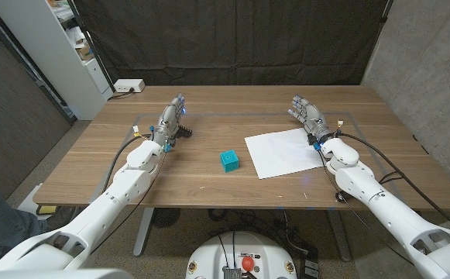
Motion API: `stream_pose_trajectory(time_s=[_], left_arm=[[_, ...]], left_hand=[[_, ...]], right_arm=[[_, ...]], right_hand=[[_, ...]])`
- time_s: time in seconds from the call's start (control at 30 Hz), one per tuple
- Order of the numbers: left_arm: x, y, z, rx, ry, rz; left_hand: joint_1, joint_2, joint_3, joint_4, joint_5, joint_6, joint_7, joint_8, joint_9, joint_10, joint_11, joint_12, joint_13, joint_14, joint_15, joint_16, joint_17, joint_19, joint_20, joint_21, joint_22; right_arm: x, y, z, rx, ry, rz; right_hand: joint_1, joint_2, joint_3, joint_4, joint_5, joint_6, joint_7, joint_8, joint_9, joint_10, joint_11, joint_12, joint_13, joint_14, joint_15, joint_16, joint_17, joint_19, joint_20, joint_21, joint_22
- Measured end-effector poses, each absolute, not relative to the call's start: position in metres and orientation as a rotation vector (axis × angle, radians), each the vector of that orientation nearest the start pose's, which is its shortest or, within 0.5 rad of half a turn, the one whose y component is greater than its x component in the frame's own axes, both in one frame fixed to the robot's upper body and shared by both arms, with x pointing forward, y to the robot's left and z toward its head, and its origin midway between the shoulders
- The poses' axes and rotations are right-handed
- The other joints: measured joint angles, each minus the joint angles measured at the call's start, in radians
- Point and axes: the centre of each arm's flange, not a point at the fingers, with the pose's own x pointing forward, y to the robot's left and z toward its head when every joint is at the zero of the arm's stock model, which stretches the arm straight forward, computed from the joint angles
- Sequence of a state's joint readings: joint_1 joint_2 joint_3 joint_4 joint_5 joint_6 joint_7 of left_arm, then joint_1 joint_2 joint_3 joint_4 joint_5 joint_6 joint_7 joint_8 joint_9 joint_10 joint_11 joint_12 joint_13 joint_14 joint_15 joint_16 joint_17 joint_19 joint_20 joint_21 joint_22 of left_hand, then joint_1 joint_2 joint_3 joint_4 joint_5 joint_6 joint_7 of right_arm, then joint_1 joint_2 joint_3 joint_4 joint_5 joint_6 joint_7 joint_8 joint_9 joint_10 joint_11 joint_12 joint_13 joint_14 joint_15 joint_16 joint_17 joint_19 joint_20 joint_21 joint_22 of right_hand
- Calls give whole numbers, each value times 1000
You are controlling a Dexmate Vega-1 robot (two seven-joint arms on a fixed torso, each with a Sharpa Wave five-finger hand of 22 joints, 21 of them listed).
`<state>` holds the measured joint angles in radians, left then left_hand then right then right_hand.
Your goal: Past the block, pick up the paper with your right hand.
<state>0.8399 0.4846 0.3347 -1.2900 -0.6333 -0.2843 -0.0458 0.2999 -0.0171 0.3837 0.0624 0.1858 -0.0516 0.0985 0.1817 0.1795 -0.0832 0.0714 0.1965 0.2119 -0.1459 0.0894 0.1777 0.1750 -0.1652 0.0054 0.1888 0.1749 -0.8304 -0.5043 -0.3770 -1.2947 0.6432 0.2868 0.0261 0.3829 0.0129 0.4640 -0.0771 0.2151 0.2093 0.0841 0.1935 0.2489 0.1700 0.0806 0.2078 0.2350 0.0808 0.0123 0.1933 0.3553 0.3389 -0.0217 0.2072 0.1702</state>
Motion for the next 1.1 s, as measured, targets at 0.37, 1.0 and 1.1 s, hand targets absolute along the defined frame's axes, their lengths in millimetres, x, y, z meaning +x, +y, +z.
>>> stream_pose_trajectory(time_s=[0.37, 1.0, 1.1], left_arm=[[656, 292, -24, -46, -595, -207], [656, 281, -23, -3, -582, -234], [655, 281, -22, 0, -584, -234]], left_hand=[[4, 4, 3, -3, 0, 0, 0, 0, 0, 0, 0, 0, 0, -4, 3, 0, 0, 0, 0, 0, 0], [8, 8, 4, -4, 0, 0, 0, 0, 0, 0, 0, 0, -4, -8, -1, 0, 0, -5, 6, 0, 0], [8, 8, 4, -4, 0, 0, 0, 0, 0, 0, 0, 0, -8, -8, -1, 0, 0, -5, 6, 0, 0]], right_arm=[[656, -284, -25, 31, -591, 205], [642, -288, -25, -16, -626, 236], [640, -288, -25, -20, -632, 243]], right_hand=[[10, 11, 4, -4, 0, 4, -4, 0, -8, 12, -2, 0, -8, 11, 0, 0, -7, 0, 0, 0, 0], [10, 11, -4, -13, -4, 0, -8, 0, -17, 10, 1, -5, -17, 4, 6, 0, -17, -4, 4, -4, 0], [16, 16, -4, -13, -8, 0, -8, 0, -21, 8, 2, -5, -17, 3, 7, 0, -19, -4, 4, -4, 0]])
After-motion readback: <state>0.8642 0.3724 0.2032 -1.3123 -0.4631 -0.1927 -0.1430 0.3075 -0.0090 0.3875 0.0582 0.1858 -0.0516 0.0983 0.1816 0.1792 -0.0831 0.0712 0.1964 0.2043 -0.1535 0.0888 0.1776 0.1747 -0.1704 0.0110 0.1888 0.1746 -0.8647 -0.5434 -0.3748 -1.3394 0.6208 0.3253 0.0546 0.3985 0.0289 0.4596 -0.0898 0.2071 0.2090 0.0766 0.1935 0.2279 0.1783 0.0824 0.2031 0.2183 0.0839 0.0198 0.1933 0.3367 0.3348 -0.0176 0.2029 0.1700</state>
